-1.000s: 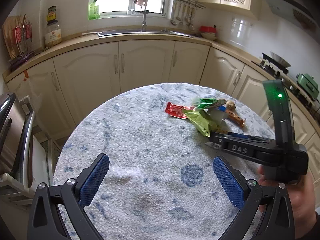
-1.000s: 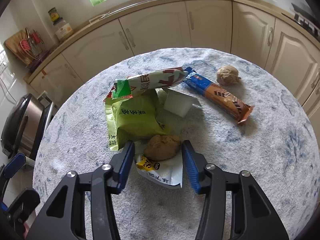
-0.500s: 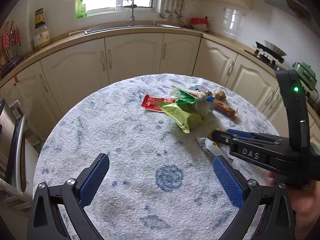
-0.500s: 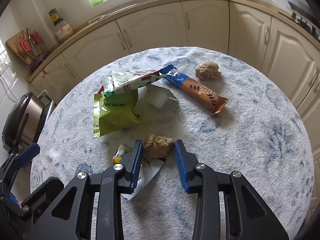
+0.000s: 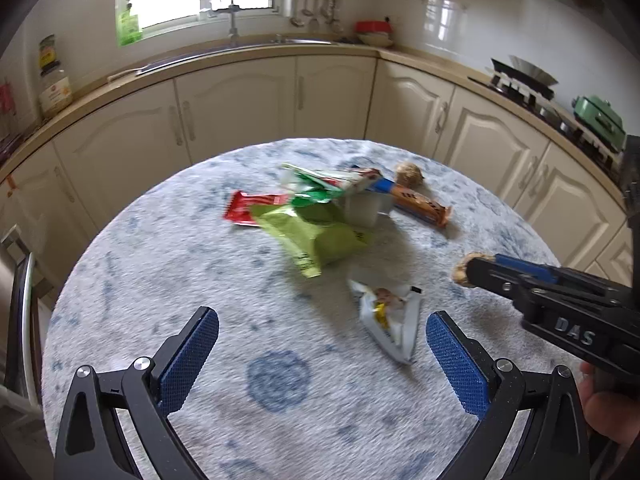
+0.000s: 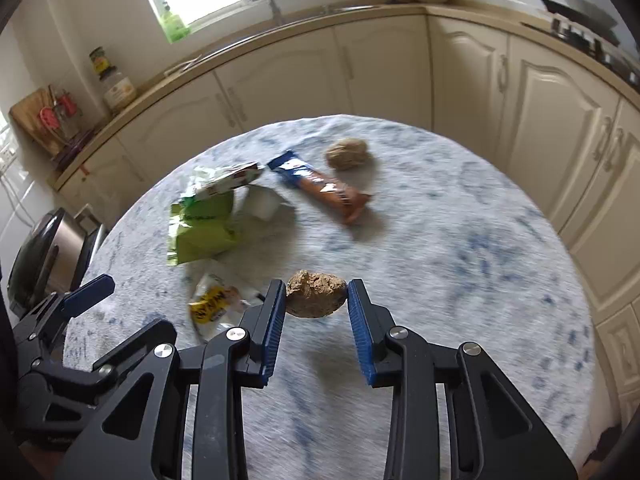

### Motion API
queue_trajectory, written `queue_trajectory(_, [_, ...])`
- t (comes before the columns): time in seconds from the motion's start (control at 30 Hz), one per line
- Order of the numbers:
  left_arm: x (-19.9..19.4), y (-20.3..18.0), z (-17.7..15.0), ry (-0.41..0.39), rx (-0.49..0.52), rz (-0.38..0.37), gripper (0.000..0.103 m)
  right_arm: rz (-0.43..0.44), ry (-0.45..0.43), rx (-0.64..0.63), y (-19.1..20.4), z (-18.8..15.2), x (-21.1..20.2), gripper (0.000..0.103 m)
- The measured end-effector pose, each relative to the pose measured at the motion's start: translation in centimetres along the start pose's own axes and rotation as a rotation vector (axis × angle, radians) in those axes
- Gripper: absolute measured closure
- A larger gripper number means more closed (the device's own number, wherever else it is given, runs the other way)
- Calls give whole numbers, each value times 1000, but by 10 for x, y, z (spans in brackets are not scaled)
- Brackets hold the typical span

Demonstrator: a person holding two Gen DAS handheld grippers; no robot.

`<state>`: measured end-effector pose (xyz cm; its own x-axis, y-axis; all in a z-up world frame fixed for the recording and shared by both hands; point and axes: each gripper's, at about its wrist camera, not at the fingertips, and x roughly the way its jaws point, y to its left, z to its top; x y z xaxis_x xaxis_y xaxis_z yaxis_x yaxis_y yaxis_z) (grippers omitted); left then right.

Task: Collect trash
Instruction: 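Grasp the brown bread lump with the right tool while the left tool grasps the white wrapper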

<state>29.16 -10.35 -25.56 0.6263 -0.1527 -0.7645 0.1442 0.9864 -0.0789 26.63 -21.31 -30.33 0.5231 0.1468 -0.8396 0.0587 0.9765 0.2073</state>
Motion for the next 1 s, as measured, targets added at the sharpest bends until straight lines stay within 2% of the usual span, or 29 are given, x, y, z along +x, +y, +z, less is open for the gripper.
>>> queue_trajectory(0.1, [21,-14,6,24,18,-11,1,-19,-11,26,-14,-3,-10,71])
queue_trajectory(0.13, [29,-17,7,38,22,-13,4,-23,-13,33,-18,-5,-13,71])
queue_trajectory(0.2, [47,-22,6,91,21,-32,24,-23,-15,47,-24,-8,-17,71])
queue_trajectory(0.23, [51,-25,6,86,32,-10,29,-21,-14,52,-26,-10,-19,71])
queue_trajectory(0.27, [52,-29,6,77,50,-10,38,-18,-13,58,-29,-12,-21,71])
queue_trajectory(0.3, [53,-31,6,71,58,-6,40,-17,-12,62,-31,-14,-22,71])
queue_trajectory(0.37, [52,-36,6,69,64,-20,60,-19,-5,70,-34,-19,-21,71])
queue_trajectory(0.5, [53,-40,3,67,69,-29,61,-37,32,60,-35,-25,-8,69])
queue_trajectory(0.6, [49,-38,2,66,49,-44,64,-47,26,54,-33,-24,-4,66])
queue_trajectory(0.7, [41,-37,0,51,50,-44,72,-83,27,8,-24,-22,0,63])
queue_trajectory(0.73, [40,-37,-1,62,51,-49,94,-101,27,-15,-21,-23,1,63])
queue_trajectory(0.8, [38,-35,-5,76,43,-61,93,-126,20,-48,-16,-26,1,64])
queue_trajectory(1.0, [22,-32,-17,79,19,-91,93,-61,6,4,-24,-35,-15,65])
